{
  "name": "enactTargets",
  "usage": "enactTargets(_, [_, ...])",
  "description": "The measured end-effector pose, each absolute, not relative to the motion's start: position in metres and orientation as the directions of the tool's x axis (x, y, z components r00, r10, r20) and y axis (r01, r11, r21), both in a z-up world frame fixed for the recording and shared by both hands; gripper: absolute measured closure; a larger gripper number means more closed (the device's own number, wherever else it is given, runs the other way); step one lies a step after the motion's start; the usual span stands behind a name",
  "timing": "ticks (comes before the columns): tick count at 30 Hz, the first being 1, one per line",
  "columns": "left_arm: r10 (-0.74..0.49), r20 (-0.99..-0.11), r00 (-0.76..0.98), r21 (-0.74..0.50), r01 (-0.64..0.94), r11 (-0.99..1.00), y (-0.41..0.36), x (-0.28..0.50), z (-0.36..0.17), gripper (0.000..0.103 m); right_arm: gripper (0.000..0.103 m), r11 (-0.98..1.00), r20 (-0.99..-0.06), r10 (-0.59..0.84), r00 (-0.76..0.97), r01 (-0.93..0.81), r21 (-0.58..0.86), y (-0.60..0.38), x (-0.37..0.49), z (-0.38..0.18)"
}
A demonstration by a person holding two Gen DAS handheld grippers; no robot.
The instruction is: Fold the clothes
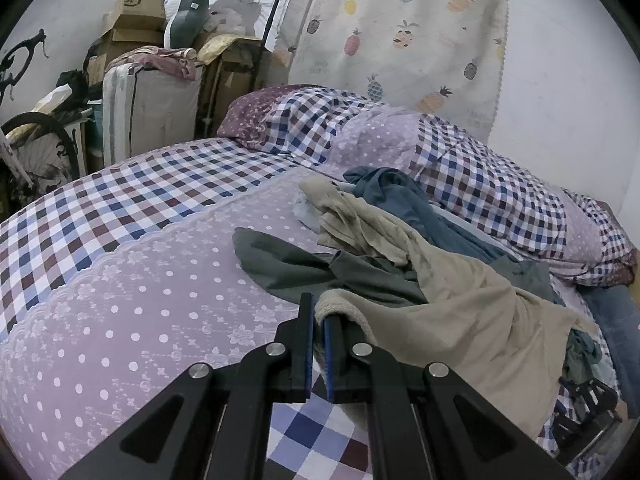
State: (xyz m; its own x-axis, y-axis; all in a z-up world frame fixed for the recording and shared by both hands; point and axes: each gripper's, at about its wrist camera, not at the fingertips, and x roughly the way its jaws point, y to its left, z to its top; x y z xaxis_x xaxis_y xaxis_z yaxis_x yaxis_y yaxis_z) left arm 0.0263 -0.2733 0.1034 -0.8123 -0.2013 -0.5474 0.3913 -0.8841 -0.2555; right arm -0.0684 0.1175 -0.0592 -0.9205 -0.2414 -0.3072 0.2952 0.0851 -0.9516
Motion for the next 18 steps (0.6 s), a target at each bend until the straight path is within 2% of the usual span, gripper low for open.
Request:
enactTargets(6, [-0.206, -0.550, -0.810, -0.251, 0.395, -0.884, -0.274, 0.026, 0.103, 0.100, 0.073, -0.016, -0.226, -0.240, -0.944, 0.237, -0.971, 0.103, -0.084, -0.056])
enactTargets(11, [-0.207, -0.551, -0.808, -0.251, 0.397, -0.883, -0.275, 0.027, 0.102, 0.100, 0.067, -0.184, -0.160, -0.209, -0.965, 0.200, -0.963, 0.109, -0.074, -0.028])
enactTargets(13, [-0.208, -0.551, -0.809, -0.248, 0.396, -0.884, -0.275, 0.027, 0.102, 0.100, 0.061, -0.262, -0.137, -0.203, -0.970, 0.188, -0.947, 0.113, -0.063, -0.014])
enactTargets(15, [-0.208, -0.551, -0.808, -0.245, 0.395, -0.885, -0.274, 0.027, 0.102, 0.100, 0.057, -0.297, -0.135, -0.199, -0.971, 0.192, -0.935, 0.114, -0.059, -0.008])
enactTargets(18, [-0.209, -0.551, -0.808, -0.241, 0.393, -0.887, -0.272, 0.026, 0.102, 0.100, 0.056, -0.252, -0.187, -0.194, -0.963, 0.233, -0.939, 0.112, -0.064, -0.020])
